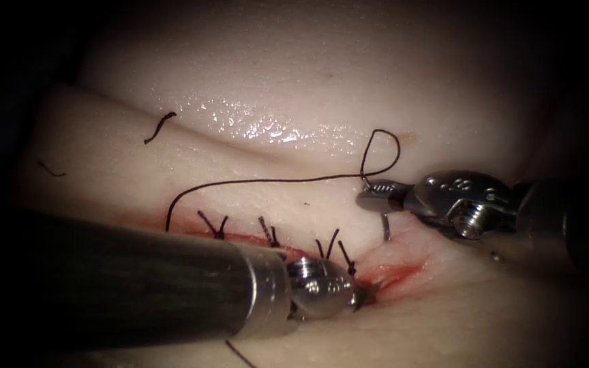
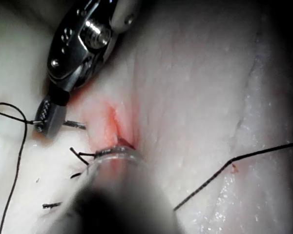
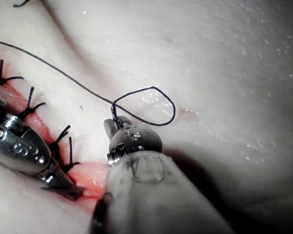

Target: Wound Closure

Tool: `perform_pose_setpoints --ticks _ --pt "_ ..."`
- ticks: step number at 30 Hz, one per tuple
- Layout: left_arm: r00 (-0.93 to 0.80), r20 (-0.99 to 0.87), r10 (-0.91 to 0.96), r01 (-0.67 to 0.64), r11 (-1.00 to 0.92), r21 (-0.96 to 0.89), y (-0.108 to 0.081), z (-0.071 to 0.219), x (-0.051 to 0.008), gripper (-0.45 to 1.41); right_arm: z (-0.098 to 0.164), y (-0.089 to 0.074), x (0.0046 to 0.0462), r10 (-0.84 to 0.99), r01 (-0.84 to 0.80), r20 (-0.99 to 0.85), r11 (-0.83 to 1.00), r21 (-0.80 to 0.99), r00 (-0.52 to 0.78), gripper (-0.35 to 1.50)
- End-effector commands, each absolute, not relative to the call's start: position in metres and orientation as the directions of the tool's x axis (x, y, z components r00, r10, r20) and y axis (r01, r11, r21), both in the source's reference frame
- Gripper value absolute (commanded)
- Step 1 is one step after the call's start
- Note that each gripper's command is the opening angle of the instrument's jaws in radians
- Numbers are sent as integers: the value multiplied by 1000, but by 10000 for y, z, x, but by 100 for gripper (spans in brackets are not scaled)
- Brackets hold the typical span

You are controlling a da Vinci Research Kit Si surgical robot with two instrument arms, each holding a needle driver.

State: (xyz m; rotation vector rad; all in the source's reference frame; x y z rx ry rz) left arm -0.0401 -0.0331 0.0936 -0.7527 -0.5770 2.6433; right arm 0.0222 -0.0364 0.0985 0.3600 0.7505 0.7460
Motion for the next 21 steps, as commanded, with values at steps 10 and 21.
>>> perform_pose_setpoints --ticks 10,21 --pt "-799 -431 420 -208 -865 -457 -331 934 -402 -45 999 -328 208 737 -379 -595 676 632 321 -35" --pt "-786 -447 428 -218 -867 -448 -327 921 -400 -45 1028 -373 194 975 -241 -198 217 946 101 -35"
